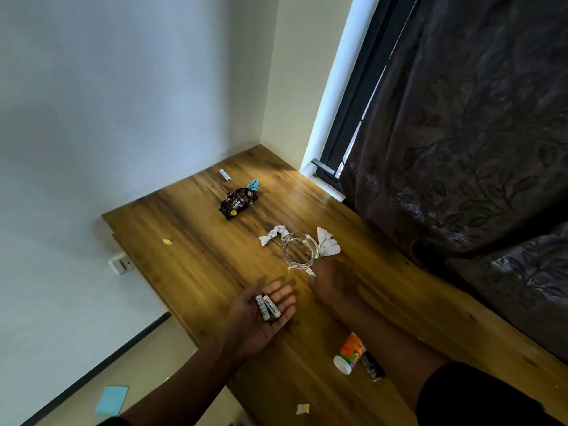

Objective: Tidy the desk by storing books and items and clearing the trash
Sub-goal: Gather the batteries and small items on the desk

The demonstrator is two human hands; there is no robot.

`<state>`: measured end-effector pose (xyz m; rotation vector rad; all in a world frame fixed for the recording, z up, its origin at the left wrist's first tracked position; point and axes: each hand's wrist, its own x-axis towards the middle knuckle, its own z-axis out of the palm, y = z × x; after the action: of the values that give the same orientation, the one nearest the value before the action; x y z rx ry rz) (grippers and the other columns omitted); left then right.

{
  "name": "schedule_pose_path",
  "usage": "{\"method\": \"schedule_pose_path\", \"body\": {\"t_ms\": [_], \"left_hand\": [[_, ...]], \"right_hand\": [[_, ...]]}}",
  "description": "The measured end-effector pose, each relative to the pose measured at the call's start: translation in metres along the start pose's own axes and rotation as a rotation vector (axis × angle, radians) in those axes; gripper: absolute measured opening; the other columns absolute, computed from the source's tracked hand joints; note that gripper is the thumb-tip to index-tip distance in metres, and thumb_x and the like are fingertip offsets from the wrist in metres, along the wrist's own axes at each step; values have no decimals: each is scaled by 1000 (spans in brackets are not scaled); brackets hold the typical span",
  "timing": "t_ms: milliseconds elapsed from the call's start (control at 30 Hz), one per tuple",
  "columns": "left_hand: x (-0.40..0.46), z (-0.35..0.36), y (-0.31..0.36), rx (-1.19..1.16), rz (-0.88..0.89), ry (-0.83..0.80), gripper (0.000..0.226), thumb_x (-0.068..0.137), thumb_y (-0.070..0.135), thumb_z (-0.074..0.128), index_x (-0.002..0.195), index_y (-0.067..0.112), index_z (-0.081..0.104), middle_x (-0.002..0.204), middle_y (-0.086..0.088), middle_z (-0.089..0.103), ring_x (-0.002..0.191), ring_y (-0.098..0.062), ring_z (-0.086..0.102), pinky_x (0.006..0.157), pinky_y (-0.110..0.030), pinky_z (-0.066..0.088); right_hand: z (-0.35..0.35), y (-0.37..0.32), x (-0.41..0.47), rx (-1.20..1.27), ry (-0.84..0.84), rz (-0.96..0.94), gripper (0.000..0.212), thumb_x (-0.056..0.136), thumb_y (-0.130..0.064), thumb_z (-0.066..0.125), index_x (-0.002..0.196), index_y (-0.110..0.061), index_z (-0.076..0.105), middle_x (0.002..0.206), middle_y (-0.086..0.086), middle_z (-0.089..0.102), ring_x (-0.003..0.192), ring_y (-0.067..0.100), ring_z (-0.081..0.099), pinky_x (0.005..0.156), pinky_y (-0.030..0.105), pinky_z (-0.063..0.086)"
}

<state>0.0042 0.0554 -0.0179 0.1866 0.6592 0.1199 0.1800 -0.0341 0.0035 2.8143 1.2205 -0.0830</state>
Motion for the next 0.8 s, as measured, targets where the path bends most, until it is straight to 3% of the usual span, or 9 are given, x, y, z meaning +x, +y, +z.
{"method": "schedule_pose_path", "body": {"t_ms": [167, 300, 467, 600, 700, 800], "left_hand": [[-3, -1, 2, -6, -8, 13, 48, 101, 36, 51, 131, 0, 61, 130, -20, 68, 132, -37, 55, 109, -47, 44], [0, -1, 4, -20, 6, 10, 52, 94, 35, 54, 129, -2, 61, 126, -22, 69, 129, -38, 56, 106, -48, 45], [4, 5, 9, -12, 52, 28, 42, 100, 33, 51, 119, -2, 64, 89, -18, 76, 90, -32, 69, 101, -49, 49], [8, 9, 11, 6, 61, 10, 42, 97, 37, 49, 114, 2, 67, 105, -15, 76, 89, -28, 75, 81, -41, 59], [12, 6, 16, -3, 77, 21, 49, 103, 41, 41, 106, 4, 74, 107, -13, 76, 89, -26, 75, 88, -40, 55], [13, 1, 25, -7, 102, 36, 42, 101, 40, 47, 111, 6, 72, 115, -11, 73, 99, -25, 69, 88, -43, 51]], "right_hand": [[-9, -8, -5, 131, -26, 19, 19, 89, -40, 64, 91, -22, 64, 100, 6, 70, 97, 29, 68, 68, 30, 41], [-21, -19, -11, 263, 15, -16, 26, 85, -44, 67, 77, -22, 56, 82, -2, 65, 78, 21, 64, 59, 28, 38], [-48, -45, -22, 377, -14, -120, 25, 83, -43, 74, 90, -20, 69, 87, -4, 69, 79, 16, 65, 69, 31, 55], [-48, -56, -21, 346, -38, -202, 21, 84, -41, 72, 87, -21, 70, 88, -4, 69, 83, 17, 65, 74, 33, 55], [-45, -62, -17, 319, -44, -224, 18, 88, -40, 64, 93, -25, 74, 93, -5, 70, 90, 18, 66, 76, 36, 58], [-45, -66, -10, 373, 13, -215, 17, 92, -38, 63, 88, -25, 73, 87, -8, 66, 86, 16, 63, 72, 36, 55]]}}
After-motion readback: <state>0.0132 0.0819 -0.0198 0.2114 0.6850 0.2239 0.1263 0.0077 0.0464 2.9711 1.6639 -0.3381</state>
